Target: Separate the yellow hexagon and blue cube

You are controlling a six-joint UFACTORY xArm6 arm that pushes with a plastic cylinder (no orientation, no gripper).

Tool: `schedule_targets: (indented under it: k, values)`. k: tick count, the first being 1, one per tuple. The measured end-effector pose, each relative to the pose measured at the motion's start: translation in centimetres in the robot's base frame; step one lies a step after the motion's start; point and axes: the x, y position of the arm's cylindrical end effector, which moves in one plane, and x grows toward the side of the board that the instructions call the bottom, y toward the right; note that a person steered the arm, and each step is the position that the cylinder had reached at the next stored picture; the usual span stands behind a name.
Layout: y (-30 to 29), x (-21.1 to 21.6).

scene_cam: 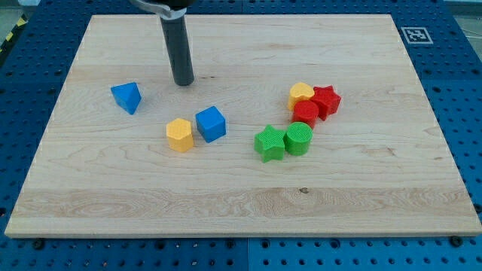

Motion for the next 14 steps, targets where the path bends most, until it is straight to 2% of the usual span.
schedule_targets:
  k: [1,4,6,8,10,11,12,13,14]
  values:
    - [0.0,2.1]
    - [-0.3,2.1]
    - [-2.4,2.1]
    - [-4.6,5.6]
    - [-6.4,5.6]
    - [-7.1,7.4]
    - [-7.7,11.1]
    - [-7.8,13.0]
    - [-7.8,13.0]
